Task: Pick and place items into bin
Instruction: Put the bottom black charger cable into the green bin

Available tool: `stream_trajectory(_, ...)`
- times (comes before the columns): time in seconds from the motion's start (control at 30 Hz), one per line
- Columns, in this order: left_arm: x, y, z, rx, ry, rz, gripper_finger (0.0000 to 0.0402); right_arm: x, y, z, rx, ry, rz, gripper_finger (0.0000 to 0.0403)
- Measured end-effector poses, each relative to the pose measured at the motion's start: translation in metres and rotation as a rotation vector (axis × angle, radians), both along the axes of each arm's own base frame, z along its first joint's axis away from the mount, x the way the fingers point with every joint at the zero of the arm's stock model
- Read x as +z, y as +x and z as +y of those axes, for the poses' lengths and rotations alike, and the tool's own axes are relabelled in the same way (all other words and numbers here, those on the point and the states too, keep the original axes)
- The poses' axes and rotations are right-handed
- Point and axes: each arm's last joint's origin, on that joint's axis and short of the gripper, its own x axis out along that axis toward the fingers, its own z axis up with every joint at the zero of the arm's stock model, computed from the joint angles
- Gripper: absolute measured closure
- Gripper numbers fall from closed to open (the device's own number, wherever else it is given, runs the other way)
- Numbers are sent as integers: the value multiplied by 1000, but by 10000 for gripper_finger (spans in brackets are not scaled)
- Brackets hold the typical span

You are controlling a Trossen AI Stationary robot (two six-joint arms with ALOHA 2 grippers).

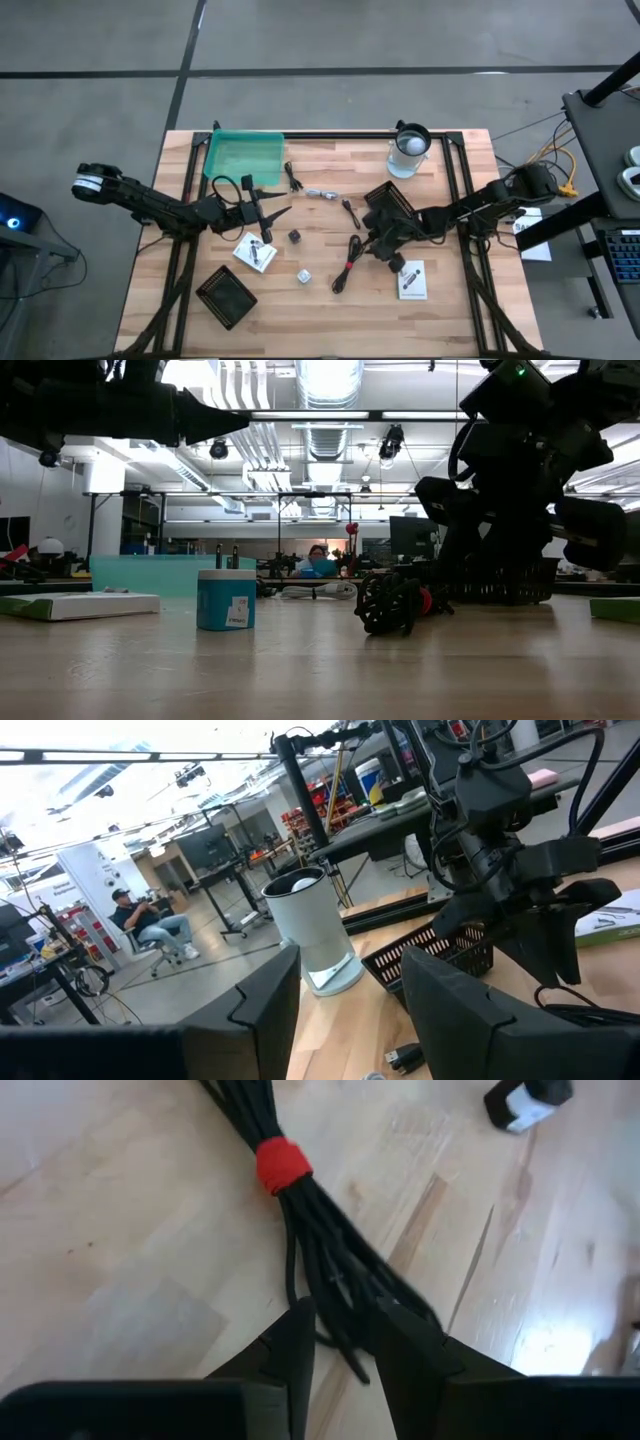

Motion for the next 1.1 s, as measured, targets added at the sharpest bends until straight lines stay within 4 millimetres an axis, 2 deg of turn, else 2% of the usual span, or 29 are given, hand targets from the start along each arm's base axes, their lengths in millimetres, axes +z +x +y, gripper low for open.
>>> stream_trajectory(0.17,0,0,0,0,0,0,242,0,0,0,0,5,-7,305)
stream_trajectory(0.3,0,0,0,-1,0,0,242,-10,1,0,-2,1,31,294)
stream_trajectory(0.43,0,0,0,-1,0,-2,242,-18,12,2,25,-33,30,276)
stream_trajectory(0.7,0,0,0,0,0,0,242,-14,28,5,1,-15,33,243)
stream_trajectory(1.1,0,0,0,4,6,3,242,-12,28,5,24,-37,34,271)
